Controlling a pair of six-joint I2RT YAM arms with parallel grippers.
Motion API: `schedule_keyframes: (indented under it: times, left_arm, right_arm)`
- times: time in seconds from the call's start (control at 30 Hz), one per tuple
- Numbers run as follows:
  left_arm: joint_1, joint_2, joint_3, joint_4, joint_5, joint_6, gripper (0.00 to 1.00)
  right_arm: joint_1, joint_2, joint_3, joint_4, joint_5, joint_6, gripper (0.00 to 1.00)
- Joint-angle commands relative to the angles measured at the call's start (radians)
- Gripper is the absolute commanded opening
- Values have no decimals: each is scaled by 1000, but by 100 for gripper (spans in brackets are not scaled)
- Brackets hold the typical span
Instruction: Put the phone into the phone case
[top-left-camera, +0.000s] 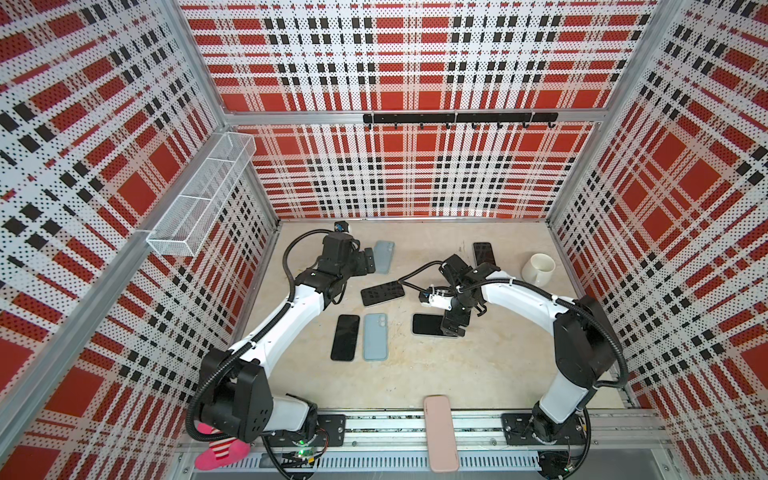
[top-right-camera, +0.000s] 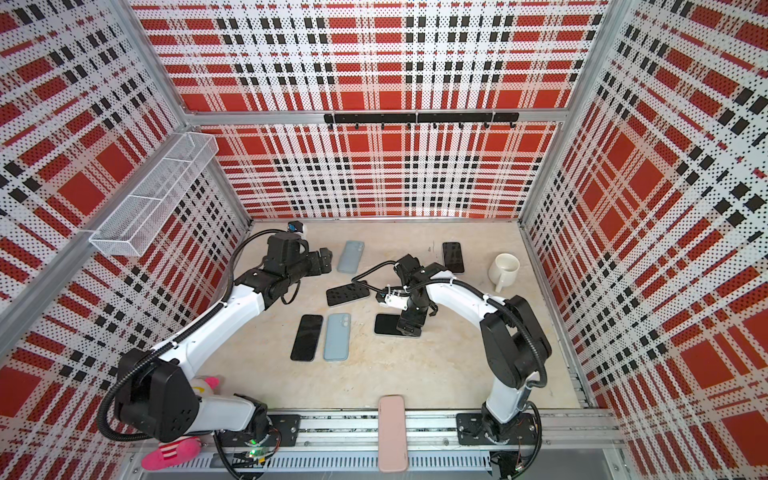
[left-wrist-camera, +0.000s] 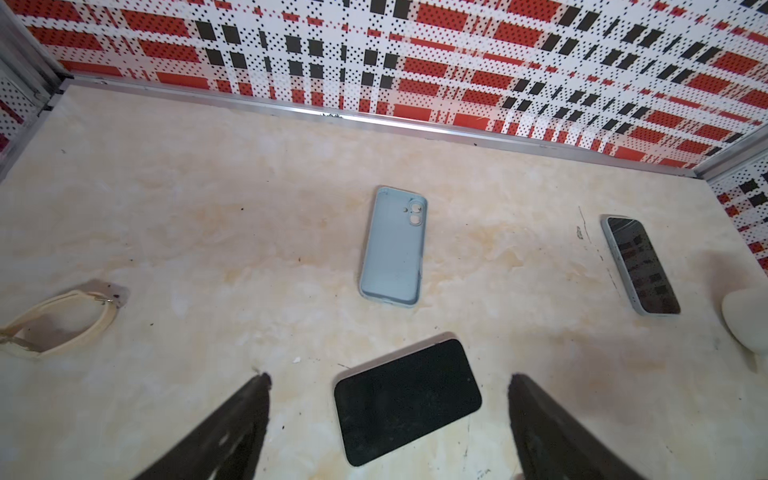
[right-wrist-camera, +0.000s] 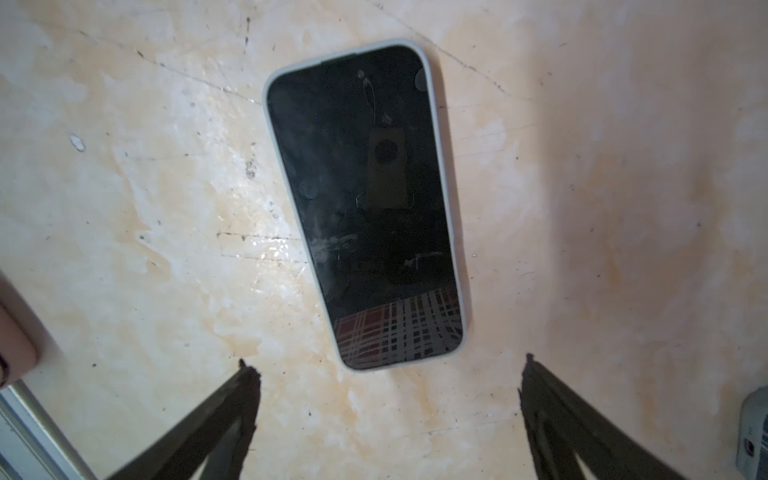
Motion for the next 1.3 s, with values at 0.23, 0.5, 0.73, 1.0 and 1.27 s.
schedule_keyframes:
  times: [0.23, 0.5, 0.73, 1.0, 1.27]
  left_arm:
    - [55, -9, -35, 41, 66, 40, 88]
    - [94, 2, -8, 22, 63, 65, 87]
    - [125, -5, -30, 26, 83, 73, 86]
    - [156, 10, -37, 35, 143, 66, 84]
    - [169, 42, -42, 55, 251, 31, 80]
  right_arm:
    - [13, 94, 29, 20, -9, -134, 100]
    - [24, 157, 31, 54, -40, -141, 100]
    - [26, 188, 24, 79, -13, -129, 100]
    - [28, 160, 0, 104, 7, -95, 85]
    - [12, 64, 3, 212, 47, 88, 79]
